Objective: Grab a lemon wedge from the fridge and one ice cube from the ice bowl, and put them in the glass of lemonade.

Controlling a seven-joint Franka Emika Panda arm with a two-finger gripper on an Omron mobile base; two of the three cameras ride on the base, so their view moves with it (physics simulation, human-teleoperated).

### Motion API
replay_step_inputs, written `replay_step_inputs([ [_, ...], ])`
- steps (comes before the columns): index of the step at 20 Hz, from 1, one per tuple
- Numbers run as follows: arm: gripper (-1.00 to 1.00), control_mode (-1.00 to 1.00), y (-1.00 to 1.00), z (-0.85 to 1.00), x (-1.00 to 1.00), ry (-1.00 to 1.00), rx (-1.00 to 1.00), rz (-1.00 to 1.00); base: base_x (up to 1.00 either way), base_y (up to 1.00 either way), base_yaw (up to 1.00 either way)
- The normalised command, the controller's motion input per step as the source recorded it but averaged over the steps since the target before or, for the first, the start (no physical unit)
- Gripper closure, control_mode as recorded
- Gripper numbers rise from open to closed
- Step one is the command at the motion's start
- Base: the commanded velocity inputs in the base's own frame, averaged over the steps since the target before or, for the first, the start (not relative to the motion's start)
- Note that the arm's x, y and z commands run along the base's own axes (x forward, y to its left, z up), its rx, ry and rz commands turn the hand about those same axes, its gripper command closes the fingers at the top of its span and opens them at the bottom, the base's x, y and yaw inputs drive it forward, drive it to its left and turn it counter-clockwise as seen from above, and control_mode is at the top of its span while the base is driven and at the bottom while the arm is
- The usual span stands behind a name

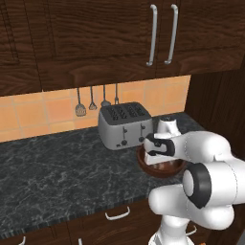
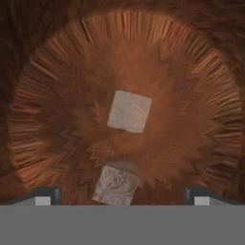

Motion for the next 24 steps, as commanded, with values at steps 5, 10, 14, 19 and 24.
replay_step_inputs([
  [5,-1.0,-1.0,0.0,-0.16,0.23,0.0,0.04,0.0,0.0,0.0,0.0],
  [10,-1.0,-1.0,0.0,-0.01,-0.01,0.0,0.0,0.0,0.0,0.0,0.0],
  [14,-1.0,-1.0,0.0,-0.08,0.0,-0.05,0.0,0.0,0.0,0.0,0.0],
  [19,-1.0,-1.0,0.0,-0.17,0.0,-0.06,0.0,0.0,0.0,0.0,0.0],
  [24,-1.0,-1.0,0.0,-0.13,0.0,-0.07,0.0,0.0,0.0,0.0,0.0],
])
